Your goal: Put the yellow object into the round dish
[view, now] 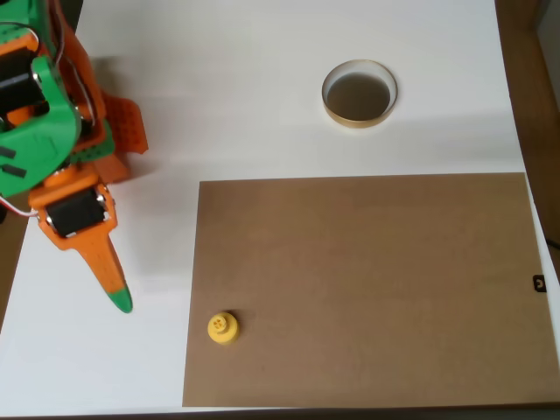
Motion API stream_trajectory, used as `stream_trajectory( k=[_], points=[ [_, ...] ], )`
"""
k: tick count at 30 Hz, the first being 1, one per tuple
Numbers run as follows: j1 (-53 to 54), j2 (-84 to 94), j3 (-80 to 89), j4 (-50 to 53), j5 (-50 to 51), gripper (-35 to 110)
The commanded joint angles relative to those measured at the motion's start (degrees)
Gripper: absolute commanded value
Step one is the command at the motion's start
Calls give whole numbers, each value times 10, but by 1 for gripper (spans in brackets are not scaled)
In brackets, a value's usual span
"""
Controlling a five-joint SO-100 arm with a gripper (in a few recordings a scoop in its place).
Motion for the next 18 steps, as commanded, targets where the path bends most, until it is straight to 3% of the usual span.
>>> stream_trajectory(
  k=[1,18],
  points=[
    [-17,-73,-86,-12,-3,20],
    [-91,-284,-265,37,18,28]
  ],
)
